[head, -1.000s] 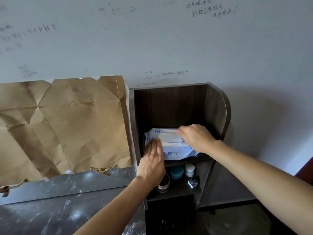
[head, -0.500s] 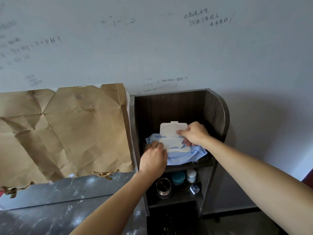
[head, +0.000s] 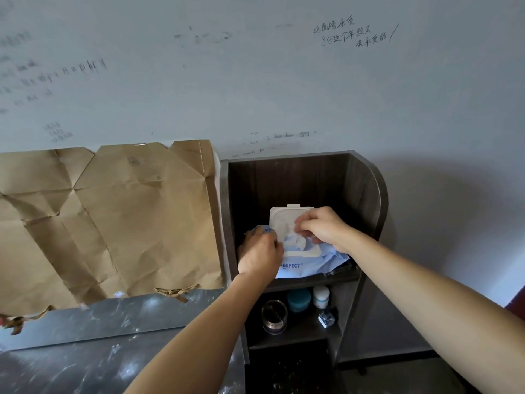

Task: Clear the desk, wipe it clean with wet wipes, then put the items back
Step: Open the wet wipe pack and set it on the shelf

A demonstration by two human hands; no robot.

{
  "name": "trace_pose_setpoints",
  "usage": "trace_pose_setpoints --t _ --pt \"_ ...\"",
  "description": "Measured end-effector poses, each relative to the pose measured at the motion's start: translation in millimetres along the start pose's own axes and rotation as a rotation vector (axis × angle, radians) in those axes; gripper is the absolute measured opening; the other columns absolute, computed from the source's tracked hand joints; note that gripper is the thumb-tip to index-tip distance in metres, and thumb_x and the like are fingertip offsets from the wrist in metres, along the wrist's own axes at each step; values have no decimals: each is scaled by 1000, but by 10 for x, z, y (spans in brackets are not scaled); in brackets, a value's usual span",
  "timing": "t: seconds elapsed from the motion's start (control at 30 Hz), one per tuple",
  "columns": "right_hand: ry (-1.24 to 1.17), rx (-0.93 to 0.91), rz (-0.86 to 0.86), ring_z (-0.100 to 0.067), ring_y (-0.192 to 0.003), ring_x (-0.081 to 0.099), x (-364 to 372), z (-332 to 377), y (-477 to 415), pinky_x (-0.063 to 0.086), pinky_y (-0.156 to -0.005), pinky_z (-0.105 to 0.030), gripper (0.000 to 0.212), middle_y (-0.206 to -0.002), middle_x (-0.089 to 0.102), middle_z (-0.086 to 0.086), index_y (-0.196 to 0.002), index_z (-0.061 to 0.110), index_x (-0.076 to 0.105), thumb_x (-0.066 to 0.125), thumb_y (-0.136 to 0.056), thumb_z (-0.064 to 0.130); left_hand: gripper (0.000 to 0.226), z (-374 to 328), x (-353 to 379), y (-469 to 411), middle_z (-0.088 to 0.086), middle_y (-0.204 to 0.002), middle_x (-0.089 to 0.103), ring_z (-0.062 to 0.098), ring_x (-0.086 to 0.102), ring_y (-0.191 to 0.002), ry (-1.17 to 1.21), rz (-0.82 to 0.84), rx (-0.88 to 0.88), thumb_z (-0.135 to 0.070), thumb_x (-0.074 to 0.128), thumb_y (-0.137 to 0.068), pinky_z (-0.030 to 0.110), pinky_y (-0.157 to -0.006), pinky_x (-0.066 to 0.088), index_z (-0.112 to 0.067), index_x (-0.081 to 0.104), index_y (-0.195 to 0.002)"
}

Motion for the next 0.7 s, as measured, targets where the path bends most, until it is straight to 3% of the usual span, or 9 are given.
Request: trace_pose_setpoints --t 0.1,0.2,0.3,0.47,0.6,0.7 --pt "148 -49 93 -19 -79 65 -55 -79 92 51 -66 -29 20 -85 72 -9 -85 10 73 79 -73 26 29 15 38 5 6 -115 55 25 49 -104 28 -39 15 -30 41 -96 33 -77 44 -12 63 -100" --pt "301 -135 65 -14 -86 64 -61 -126 142 53 -77 -27 14 -89 72 -2 -84 10 75 79 -74 19 29 20 53 5 7 -114 55 25 50 -103 41 -60 26 -30 41 -96 33 -77 44 -12 63 -100" --pt "210 -175 -25 -11 -78 61 -55 -161 127 47 -68 -22 4 -81 68 1 -83 10 74 72 -81 13 28 33 63 9 7 -115 55 25 50 -104 35 -70 31 -30 41 -96 33 -78 44 -12 63 -101" --pt "95 -148 -101 -13 -72 57 -7 -149 80 43 -60 -22 11 -71 60 1 -80 11 66 61 -90 12 28 36 71 21 8 -113 56 24 51 -104 53 -80 32 -28 42 -97 34 -80 45 -11 63 -99" --pt "233 -357 -234 -10 -75 59 -35 -123 154 46 -63 -23 7 -79 61 9 -79 21 62 68 -84 19 28 44 70 13 8 -112 56 25 51 -102 68 -71 26 -28 42 -96 33 -79 44 -11 64 -98" --pt "634 -524 -179 -7 -83 53 -47 -163 301 42 -64 -27 23 -95 55 13 -85 26 64 78 -72 37 28 45 77 -5 9 -110 57 26 52 -100 92 -70 25 -27 42 -96 33 -78 46 -10 65 -99"
Point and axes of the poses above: each hand's wrist, its own y-axis away from the middle knuckle, its own x-axis out of the palm, z = x × y, the point moved 2 cm from there along -y, towards the middle knuckle
